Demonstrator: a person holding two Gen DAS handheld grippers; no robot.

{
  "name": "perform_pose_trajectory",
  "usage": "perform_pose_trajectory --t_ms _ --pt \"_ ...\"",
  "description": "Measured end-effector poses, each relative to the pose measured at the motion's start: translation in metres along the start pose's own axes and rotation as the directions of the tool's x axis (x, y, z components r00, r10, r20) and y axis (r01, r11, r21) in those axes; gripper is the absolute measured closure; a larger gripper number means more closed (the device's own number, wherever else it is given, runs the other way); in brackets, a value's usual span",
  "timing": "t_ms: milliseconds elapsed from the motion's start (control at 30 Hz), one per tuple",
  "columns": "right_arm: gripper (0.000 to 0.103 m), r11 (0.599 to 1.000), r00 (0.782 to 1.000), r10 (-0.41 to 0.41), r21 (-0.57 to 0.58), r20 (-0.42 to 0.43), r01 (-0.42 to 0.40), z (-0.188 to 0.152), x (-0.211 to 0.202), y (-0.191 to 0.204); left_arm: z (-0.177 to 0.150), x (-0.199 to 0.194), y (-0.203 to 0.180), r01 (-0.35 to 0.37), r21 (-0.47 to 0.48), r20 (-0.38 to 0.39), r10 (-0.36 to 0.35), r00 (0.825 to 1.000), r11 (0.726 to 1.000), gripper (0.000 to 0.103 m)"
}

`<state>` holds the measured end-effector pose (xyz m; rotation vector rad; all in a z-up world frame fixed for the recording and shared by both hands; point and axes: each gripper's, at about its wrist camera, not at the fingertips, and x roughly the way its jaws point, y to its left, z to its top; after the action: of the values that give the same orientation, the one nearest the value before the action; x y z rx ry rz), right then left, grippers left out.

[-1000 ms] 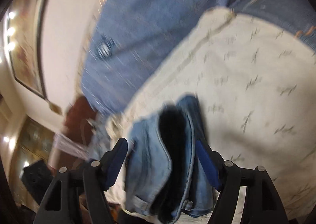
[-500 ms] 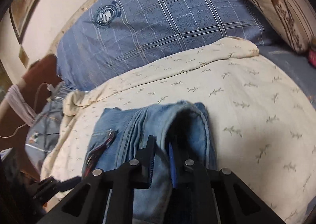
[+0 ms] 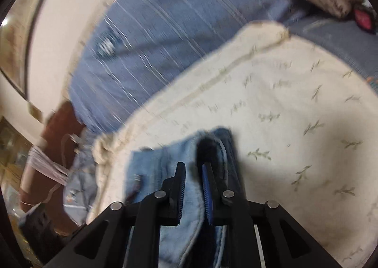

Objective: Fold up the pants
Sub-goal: 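Grasp the folded shorts with the right gripper and fold them over again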

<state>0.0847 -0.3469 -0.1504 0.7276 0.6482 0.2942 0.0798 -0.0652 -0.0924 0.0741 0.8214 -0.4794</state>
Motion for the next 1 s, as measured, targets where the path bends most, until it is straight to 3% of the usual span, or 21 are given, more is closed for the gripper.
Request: perform_pose_trajectory --t_ms 100,300,400,467,533,700,800,867,1000 --pt "0.085 0.997 0.996 0.076 -0.025 0.037 -0.075 0.002 -0.007 0.011 0.021 0.013 0.006 -0.096 0.021 -0.014 0.096 0.995 0.995 0.027" --pt "0.085 0.994 0.995 0.088 -0.054 -0.037 -0.09 0.002 0.029 0.029 0.043 0.058 0.022 -0.175 0.003 -0.069 0.175 0.982 0.985 0.027" --pt "0.084 1.0 0.997 0.011 -0.008 -0.08 -0.011 0.003 0.049 0.017 0.039 0.085 0.021 -0.188 0.018 -0.13 0.188 0.973 0.982 0.027" --pt "0.087 0.995 0.987 -0.024 0.089 -0.159 0.038 0.002 0.067 -0.004 0.034 0.098 0.022 -0.199 0.011 -0.156 0.199 0.968 0.98 0.025" --pt "0.087 0.991 0.982 -0.027 0.122 -0.187 0.051 0.0 0.074 -0.015 0.032 0.105 0.024 -0.214 -0.005 -0.145 0.211 0.967 0.977 0.016" --pt "0.087 0.999 0.982 -0.042 0.022 -0.185 0.047 -0.002 0.064 -0.002 0.032 0.09 0.029 -0.199 -0.053 -0.16 0.188 0.969 0.979 0.015" --pt "0.085 0.996 0.986 0.061 -0.051 -0.157 -0.07 -0.004 0.043 0.012 0.023 0.06 0.024 -0.185 -0.045 -0.114 0.179 0.977 0.982 0.015" --pt "0.085 0.984 0.975 0.117 -0.112 -0.188 -0.14 -0.011 0.036 0.025 0.013 0.043 0.019 -0.178 -0.028 -0.101 0.174 0.98 0.984 0.015" --pt "0.085 0.947 0.954 0.12 -0.255 -0.276 -0.193 -0.04 0.025 0.05 -0.015 0.018 0.014 -0.191 -0.013 -0.086 0.189 0.978 0.982 0.015"
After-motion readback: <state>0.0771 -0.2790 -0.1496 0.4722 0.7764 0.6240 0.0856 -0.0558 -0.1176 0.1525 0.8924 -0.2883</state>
